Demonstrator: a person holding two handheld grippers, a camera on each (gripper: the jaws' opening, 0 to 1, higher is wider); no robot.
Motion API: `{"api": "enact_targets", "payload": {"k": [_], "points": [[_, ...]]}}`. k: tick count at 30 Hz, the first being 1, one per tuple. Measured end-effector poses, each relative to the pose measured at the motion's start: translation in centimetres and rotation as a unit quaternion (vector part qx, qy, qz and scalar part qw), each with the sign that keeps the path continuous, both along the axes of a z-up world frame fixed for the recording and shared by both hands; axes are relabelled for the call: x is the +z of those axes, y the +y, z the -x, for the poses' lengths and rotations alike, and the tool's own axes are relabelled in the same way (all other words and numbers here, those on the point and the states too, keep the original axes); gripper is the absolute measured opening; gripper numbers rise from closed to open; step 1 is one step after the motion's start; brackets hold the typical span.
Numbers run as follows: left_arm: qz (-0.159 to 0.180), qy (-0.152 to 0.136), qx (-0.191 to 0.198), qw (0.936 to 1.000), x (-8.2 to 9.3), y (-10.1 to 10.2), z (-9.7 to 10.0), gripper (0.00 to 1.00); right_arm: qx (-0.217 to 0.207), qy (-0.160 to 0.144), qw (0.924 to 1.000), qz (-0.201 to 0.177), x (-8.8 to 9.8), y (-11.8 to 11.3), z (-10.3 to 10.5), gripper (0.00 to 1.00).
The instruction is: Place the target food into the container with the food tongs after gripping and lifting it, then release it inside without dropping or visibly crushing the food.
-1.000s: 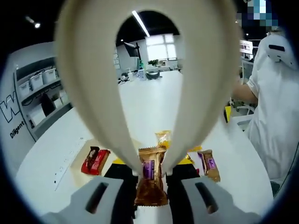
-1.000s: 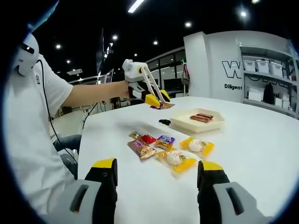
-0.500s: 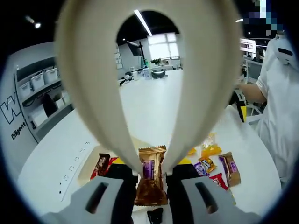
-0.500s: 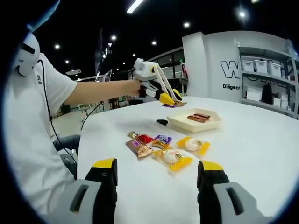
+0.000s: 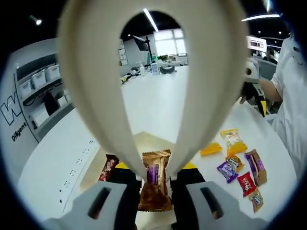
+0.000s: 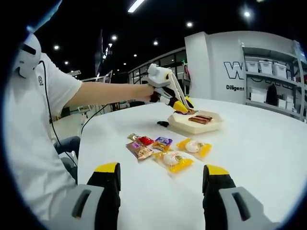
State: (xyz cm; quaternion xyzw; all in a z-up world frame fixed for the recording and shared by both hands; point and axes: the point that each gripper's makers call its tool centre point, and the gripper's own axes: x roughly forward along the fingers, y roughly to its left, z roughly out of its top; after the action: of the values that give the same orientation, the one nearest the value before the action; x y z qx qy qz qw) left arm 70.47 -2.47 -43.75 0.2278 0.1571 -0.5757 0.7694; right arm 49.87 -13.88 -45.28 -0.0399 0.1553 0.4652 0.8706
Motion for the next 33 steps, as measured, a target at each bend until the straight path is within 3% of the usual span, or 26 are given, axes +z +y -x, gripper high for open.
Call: {"api": "enact_targets", "payload": {"k": [13, 33], "points": [[-0.050, -0.028, -0.015, 0.9982, -2.3, -0.7, -1.6, 0.22, -0.006, 0.003, 1.0000, 0.001, 0.0, -0.3, -0.3, 0.68], [-0.072, -0.049, -0.028, 0.9958, -3.0, -0.9, -2.4, 0.22, -0.010, 0.008, 0.9999, 0.001, -0.5, -0.8, -0.5, 0.68]]}}
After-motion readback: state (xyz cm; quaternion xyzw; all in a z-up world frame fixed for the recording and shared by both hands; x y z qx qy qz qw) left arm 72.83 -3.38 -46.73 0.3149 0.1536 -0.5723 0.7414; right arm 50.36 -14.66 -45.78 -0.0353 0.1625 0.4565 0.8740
